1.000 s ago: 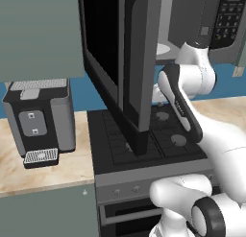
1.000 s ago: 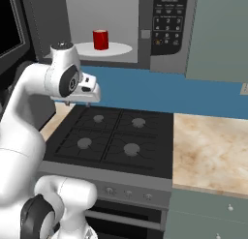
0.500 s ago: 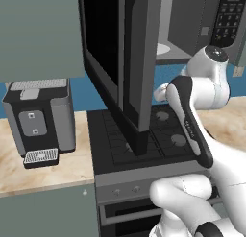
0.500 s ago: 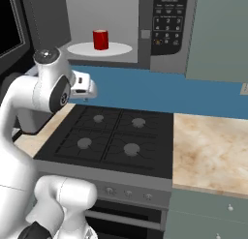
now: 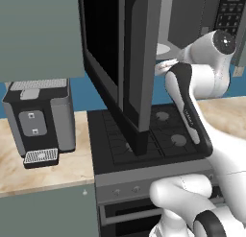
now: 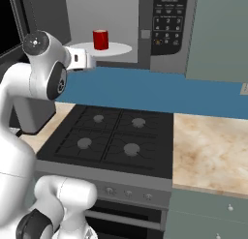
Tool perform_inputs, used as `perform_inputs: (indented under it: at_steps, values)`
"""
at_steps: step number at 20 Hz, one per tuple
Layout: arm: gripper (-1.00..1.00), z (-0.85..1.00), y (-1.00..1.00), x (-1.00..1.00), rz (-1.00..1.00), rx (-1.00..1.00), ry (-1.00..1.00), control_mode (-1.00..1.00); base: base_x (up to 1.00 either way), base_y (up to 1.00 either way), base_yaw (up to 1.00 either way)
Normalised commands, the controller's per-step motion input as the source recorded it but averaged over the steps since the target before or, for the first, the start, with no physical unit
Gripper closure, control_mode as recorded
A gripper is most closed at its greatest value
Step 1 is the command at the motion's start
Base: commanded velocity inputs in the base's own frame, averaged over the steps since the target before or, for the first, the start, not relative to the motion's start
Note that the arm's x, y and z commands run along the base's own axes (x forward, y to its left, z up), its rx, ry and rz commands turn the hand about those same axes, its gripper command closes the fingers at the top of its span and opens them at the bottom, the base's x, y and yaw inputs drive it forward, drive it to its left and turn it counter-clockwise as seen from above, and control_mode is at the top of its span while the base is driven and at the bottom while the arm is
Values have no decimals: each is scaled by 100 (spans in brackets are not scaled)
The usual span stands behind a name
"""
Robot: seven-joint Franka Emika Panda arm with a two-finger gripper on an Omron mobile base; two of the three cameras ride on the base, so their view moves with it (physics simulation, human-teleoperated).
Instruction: Pick the cup of tea, navigate to the dining table, and place it on the saucer.
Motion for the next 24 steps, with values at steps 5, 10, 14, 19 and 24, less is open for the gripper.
perform_inputs:
  at_steps: [5, 10, 14, 19, 24]
  values:
    - [-100, 30, -2, 8, 0, 2, -13, -100, 0, 0, 0]
    - [-100, 3, -4, 8, 0, 0, -21, -100, 0, 0, 0]
    - [-100, 0, 0, 20, 0, 0, -10, -100, 0, 0, 0]
    - [-100, 2, 0, 48, 0, 0, -1, -100, 0, 0, 0]
    - [-100, 12, -17, 40, 0, 0, 5, -100, 0, 0, 0]
